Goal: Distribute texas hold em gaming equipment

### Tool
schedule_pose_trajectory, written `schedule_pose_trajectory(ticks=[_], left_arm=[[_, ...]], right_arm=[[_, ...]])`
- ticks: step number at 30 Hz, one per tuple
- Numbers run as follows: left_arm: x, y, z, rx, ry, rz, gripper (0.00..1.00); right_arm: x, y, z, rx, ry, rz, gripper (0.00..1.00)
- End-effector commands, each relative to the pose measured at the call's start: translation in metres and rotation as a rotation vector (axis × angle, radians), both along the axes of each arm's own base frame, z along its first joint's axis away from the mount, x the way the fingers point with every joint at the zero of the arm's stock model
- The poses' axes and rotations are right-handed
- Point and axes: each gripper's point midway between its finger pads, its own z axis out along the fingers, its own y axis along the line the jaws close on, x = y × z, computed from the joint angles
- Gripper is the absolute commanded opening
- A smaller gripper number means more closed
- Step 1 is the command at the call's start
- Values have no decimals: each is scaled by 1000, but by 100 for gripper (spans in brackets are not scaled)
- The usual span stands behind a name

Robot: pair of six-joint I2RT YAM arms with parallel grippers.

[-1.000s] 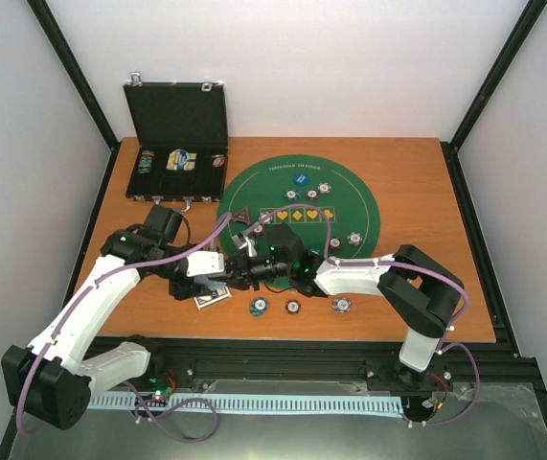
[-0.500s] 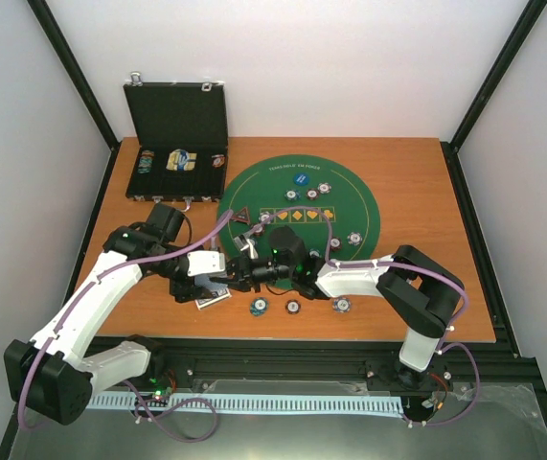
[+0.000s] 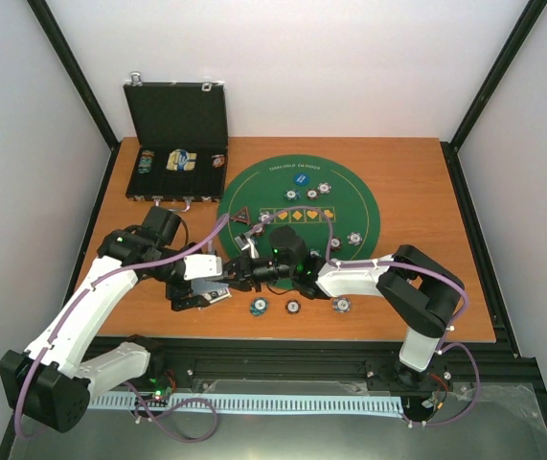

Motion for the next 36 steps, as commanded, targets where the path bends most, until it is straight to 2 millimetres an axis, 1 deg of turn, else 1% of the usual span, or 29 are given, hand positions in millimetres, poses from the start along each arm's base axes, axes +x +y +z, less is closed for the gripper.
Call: schedule_pose_trajectory(ticks=[1,6,9,11,13,18,20,23,25,27,29,34,36], left_arm=[[7,-6,13,-30,-36,-5,97],[24,-4,2,7,-61,27,89],[30,-3,-1,15,-83,34,85],[31,-2,-1,19,-94,36,84],[29,-3,0,16,-94,27,84],[17,-6,1,-7,-53,-5,80],[15,-5,-1,-6,-50,-9,77],[14,-2,-5,10,-54,-15,69],[12,0,-8,21,-45,-14,70],[12,1,-10,28,-41,-11,78],[13,0,-10,26,-48,-12,80],[15,-1,-6,18,-54,-14,66],[17,-2,-6,17,-66,-15,56]], right_arm=[[5,5,8,27,-35,-6,3],[2,6,10,37,-39,2,3],[1,8,11,42,-37,8,3],[-1,9,11,44,-36,13,3],[-1,10,10,45,-35,15,3],[-2,12,10,54,-33,23,3],[-2,13,11,58,-39,31,3],[-3,14,11,62,-42,39,3],[-3,15,13,68,-43,43,3],[-3,15,14,70,-47,45,3],[-3,15,15,70,-49,46,3],[-3,14,15,68,-46,45,3],[-3,14,15,68,-46,47,3]])
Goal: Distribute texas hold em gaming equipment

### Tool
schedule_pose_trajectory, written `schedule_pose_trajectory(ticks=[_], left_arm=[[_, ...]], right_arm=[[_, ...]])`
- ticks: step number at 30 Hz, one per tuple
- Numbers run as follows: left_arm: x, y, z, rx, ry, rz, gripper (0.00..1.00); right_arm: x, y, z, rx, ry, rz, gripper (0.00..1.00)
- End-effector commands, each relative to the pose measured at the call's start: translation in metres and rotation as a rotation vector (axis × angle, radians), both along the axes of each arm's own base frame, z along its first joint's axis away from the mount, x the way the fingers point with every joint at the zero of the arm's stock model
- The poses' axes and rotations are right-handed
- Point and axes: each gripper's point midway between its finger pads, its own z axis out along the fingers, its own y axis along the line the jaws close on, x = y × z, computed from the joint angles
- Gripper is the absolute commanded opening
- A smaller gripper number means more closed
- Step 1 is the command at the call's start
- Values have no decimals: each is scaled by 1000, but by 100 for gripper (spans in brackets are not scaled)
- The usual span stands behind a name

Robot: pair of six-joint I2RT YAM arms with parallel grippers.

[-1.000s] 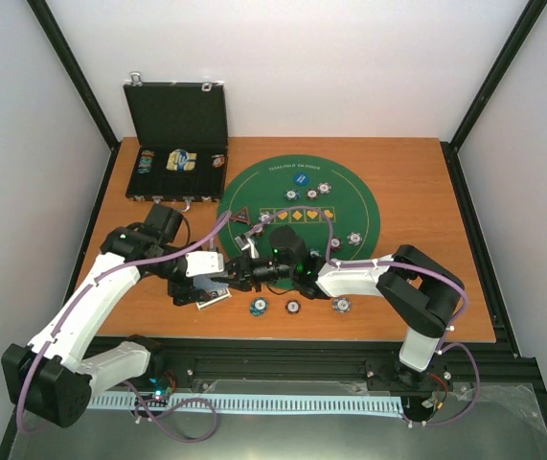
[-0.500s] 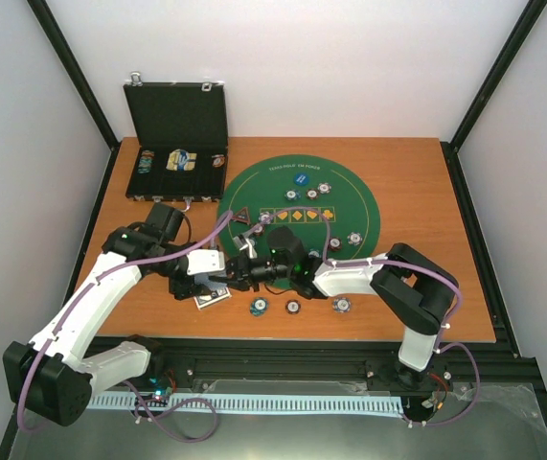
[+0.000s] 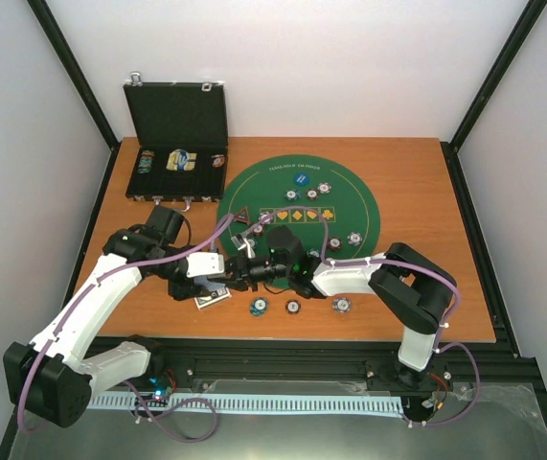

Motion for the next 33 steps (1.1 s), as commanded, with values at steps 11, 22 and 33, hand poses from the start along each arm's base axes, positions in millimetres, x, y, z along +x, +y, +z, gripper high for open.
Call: schedule_pose_trajectory(ticks=[11,22,33], left_arm=[[9,2,8,24,-98,-39,31],[13,3,11,36,-103,-42,28],[11,1,19,16,-98,-32,26]], right_arm=[[11,6,12,11,-60,37,31],[7,7,2,-18,-55,71,43],[25,-10,-22,-97,-33,34,42]])
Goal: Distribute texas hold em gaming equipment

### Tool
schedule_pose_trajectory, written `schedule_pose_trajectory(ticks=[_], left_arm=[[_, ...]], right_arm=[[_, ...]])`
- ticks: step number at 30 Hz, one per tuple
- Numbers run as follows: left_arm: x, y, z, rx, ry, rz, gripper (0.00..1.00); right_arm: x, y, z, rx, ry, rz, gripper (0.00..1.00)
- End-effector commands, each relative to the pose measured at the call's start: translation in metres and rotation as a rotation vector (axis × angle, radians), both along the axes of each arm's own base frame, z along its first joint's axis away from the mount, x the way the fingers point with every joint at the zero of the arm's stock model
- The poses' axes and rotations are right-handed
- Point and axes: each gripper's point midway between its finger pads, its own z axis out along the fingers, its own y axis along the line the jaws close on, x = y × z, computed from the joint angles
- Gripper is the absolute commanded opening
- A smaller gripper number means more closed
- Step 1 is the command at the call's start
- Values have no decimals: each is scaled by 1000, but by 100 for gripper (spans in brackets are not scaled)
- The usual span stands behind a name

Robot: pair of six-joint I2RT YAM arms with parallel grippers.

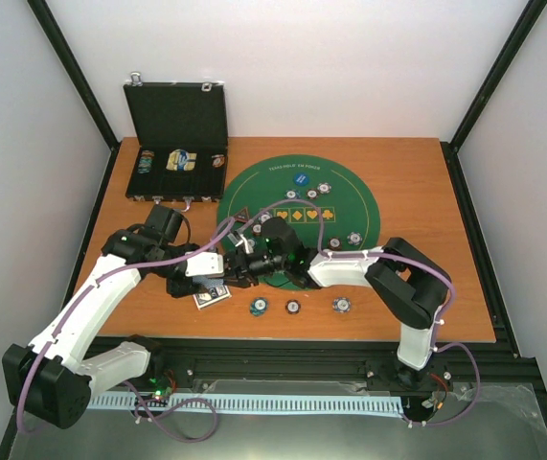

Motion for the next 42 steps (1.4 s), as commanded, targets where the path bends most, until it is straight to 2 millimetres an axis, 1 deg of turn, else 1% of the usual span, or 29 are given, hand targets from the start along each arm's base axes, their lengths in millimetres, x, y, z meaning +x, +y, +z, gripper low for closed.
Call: schedule_pose_trajectory(ticks=[1,3,6,11,12,13,16,18,20,22,24,29,32,35,38,42], left_arm=[[2,-6,17,-29,-33,-22,26],[2,-5,17,-27,-33,-22,26],[4,-6,17,-26,-35,-20,26],[6,-5,14,-20,-37,-14,26],[5,-4,12,-16,-35,-13,26],[5,-4,11,-12,-34,-13,26],[4,-4,11,-16,-29,-17,26],[5,-5,12,-21,-28,-14,26],[6,-6,13,-20,-25,-11,26],[6,-5,12,-16,-21,-9,26],[5,-4,11,-12,-20,-11,26],[4,-3,9,-9,-18,-12,26],[3,-3,9,-7,-19,-11,26],[2,-3,11,-10,-25,-12,25],[1,-2,11,-10,-29,-15,25],[2,-2,13,-11,-31,-13,26]], right_arm=[[15,-13,-12,-52,-8,-36,41],[16,-19,-12,-53,-13,-45,40],[15,-25,-13,-61,-12,-56,34],[15,-29,-2,-59,-37,-68,24],[14,-30,0,-62,-46,-70,24],[14,-31,0,-67,-49,-70,26],[13,-26,10,-32,-54,-60,45],[11,-19,17,-14,-64,-47,48],[9,-9,19,0,-64,-31,49],[4,-1,18,7,-55,-13,49],[1,4,12,4,-45,-5,48],[0,9,3,1,-27,-6,48],[4,4,-8,-32,-16,-19,44],[10,-7,-17,-53,-4,-47,42],[13,-17,-21,-74,-11,-61,41],[13,-24,-22,-90,-23,-67,41]])
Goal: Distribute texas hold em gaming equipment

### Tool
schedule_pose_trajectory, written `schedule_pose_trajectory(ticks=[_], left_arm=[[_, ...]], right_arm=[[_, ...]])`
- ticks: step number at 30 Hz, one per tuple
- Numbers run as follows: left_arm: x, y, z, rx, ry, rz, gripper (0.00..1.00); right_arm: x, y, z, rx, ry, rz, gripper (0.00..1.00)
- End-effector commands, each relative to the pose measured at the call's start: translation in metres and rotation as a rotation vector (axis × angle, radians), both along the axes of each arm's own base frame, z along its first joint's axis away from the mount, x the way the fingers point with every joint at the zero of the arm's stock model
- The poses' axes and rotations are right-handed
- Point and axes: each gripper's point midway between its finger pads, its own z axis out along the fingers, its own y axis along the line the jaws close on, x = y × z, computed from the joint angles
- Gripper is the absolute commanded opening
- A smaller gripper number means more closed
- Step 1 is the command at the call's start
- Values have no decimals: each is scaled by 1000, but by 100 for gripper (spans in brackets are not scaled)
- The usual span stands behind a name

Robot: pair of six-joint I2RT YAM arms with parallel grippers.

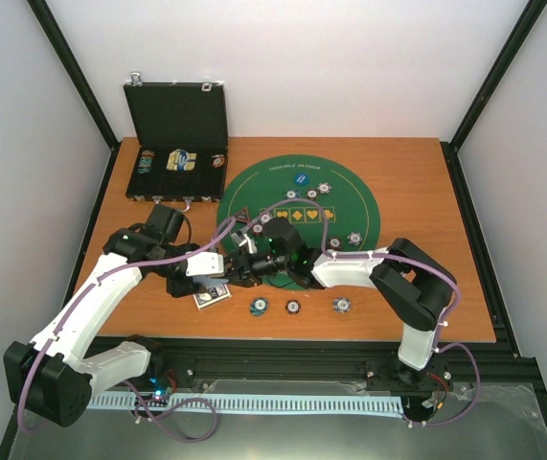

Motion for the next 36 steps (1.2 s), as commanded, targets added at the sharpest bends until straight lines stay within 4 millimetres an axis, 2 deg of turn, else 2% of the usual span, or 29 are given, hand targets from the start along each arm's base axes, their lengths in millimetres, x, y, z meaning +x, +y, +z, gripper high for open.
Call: schedule_pose_trajectory(ticks=[1,8,27,33,36], left_arm=[[0,-4,15,-27,-34,-18,25],[0,-2,12,-15,-32,-16,25],[1,1,5,8,-27,-13,25],[1,2,3,15,-25,-8,25],[0,3,3,18,-24,-7,25]], right_arm=[[10,-19,-17,-76,6,-56,39],[8,-25,-10,-86,-22,-59,32],[11,-35,15,-107,-67,-78,5],[20,-46,20,-106,-73,-103,3],[33,-59,21,-114,-81,-131,3]])
